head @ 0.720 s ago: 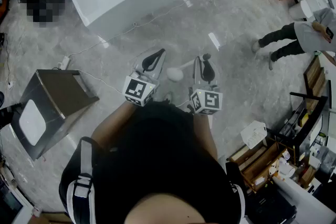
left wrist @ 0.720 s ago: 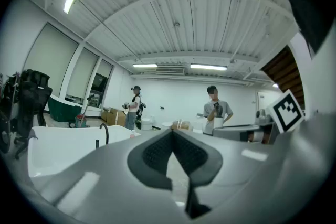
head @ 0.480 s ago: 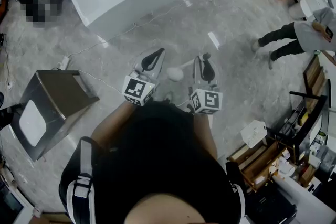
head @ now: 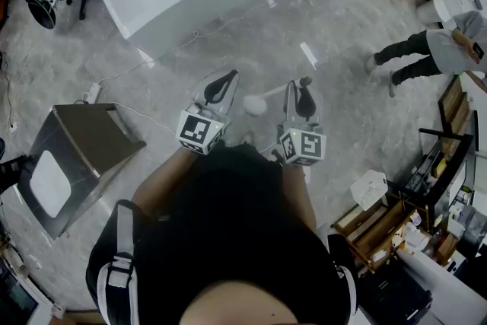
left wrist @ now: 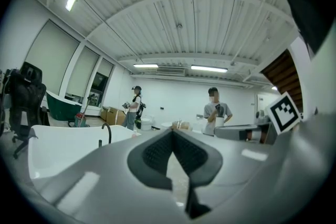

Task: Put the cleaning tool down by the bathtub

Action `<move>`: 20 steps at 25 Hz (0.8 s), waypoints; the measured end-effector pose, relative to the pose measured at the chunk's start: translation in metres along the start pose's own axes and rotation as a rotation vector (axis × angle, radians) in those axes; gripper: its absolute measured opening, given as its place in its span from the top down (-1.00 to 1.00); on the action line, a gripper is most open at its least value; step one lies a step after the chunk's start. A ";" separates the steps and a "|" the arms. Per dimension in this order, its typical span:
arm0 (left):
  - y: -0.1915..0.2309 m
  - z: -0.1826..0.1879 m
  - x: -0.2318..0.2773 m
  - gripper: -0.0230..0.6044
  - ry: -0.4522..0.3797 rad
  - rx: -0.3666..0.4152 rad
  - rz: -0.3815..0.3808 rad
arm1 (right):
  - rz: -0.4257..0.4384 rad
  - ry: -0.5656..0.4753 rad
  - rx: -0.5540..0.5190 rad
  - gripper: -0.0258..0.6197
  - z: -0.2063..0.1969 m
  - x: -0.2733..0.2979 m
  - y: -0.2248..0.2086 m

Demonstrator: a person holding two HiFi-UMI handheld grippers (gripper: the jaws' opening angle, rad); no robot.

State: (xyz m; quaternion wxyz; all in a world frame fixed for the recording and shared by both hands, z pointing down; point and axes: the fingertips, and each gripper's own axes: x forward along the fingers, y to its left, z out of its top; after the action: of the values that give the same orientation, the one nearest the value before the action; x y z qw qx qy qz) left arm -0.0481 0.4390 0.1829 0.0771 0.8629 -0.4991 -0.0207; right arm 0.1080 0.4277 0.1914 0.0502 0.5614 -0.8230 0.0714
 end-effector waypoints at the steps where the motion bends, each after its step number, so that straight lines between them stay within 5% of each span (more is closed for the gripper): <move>1: 0.004 -0.001 -0.002 0.90 0.001 -0.002 -0.001 | -0.006 -0.001 0.000 0.65 0.000 0.001 0.002; 20: 0.062 -0.007 0.001 0.91 0.005 -0.016 0.003 | -0.011 -0.037 0.010 0.65 0.009 0.051 0.027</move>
State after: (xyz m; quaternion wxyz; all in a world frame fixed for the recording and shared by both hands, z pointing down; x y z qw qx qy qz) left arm -0.0999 0.4084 0.1992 0.0851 0.8616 -0.4999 -0.0225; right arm 0.0641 0.3895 0.1887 0.0324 0.5674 -0.8202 0.0647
